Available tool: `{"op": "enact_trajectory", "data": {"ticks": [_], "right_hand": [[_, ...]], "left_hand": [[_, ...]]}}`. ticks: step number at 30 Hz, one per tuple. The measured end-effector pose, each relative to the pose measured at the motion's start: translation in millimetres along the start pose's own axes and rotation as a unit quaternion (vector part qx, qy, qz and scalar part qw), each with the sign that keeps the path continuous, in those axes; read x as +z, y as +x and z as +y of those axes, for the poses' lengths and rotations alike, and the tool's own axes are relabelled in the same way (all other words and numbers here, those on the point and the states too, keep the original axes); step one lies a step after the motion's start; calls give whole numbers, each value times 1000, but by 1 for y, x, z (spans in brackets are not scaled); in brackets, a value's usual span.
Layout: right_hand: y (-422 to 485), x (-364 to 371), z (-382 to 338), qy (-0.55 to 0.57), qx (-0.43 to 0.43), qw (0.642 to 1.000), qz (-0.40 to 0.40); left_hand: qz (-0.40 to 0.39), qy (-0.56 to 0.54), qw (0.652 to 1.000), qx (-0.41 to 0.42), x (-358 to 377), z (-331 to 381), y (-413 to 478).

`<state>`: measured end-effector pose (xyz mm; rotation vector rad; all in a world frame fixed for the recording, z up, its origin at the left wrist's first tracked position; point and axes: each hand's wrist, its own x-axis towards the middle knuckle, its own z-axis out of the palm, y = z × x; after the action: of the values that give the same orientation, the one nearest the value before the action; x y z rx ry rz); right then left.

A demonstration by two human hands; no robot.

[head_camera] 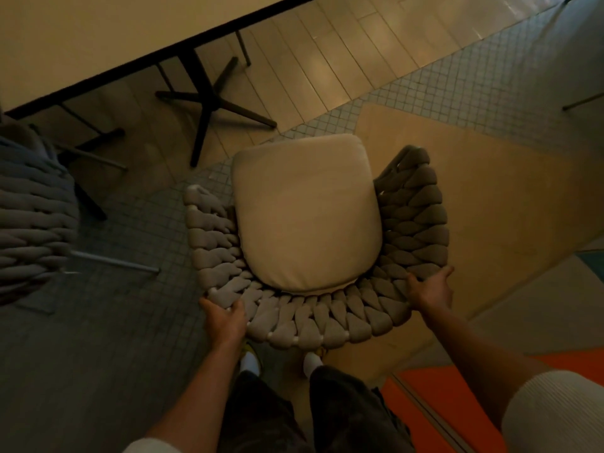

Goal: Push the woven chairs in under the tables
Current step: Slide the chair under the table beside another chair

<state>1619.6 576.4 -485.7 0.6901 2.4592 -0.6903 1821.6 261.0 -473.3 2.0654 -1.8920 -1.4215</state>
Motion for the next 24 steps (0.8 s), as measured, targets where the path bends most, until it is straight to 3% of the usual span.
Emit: {"op": "enact_trajectory", "data": {"ticks": [24], "right_hand": [[-62,67,-63,-86,-122,986,-73]], "left_hand": [[95,-55,989,-101,-85,-94,-5]]}}
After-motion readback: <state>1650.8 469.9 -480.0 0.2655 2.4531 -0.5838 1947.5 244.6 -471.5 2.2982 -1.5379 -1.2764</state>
